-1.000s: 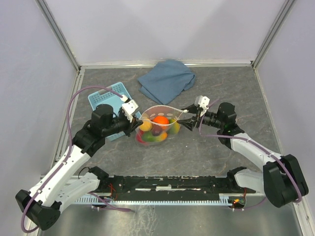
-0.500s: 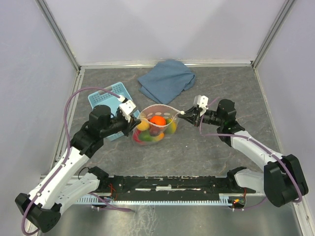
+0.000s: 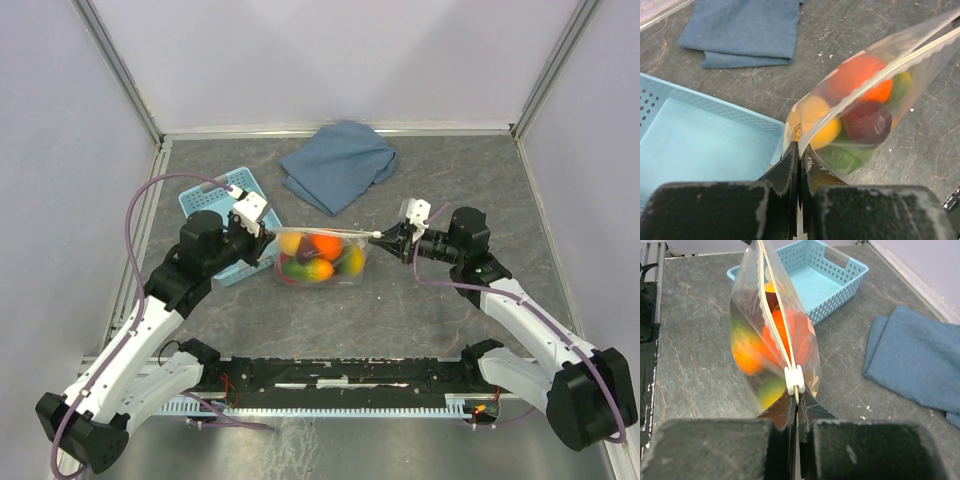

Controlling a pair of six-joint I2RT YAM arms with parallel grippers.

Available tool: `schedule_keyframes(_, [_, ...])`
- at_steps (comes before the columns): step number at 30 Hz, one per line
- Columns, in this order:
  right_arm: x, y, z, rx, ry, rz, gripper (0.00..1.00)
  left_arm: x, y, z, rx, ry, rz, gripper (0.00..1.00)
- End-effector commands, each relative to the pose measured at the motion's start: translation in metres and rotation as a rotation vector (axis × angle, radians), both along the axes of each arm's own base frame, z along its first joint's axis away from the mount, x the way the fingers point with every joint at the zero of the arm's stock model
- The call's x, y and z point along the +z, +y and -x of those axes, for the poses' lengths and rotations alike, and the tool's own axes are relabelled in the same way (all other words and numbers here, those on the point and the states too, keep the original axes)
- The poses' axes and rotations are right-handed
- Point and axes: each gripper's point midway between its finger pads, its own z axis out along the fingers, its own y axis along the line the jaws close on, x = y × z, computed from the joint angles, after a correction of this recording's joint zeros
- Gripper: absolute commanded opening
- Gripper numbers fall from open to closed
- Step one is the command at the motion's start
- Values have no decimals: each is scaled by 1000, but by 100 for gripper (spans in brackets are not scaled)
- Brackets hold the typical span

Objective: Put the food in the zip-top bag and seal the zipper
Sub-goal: Zip the zipper food storage bag at the center of the board.

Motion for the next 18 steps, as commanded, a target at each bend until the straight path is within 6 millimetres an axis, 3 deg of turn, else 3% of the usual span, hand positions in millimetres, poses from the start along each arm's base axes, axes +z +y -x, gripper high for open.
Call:
schedule_keyframes(1, [12, -4, -9, -54, 14, 5, 2, 10, 9, -16, 101, -28, 35, 11])
schedule_keyframes(9, [17, -7, -9, -84, 69, 12, 2, 35, -12, -7, -36, -53, 74, 47])
schedule_keyframes(18, [17, -11, -6, -104, 123, 36, 2, 97, -47, 3, -257, -133, 164, 64])
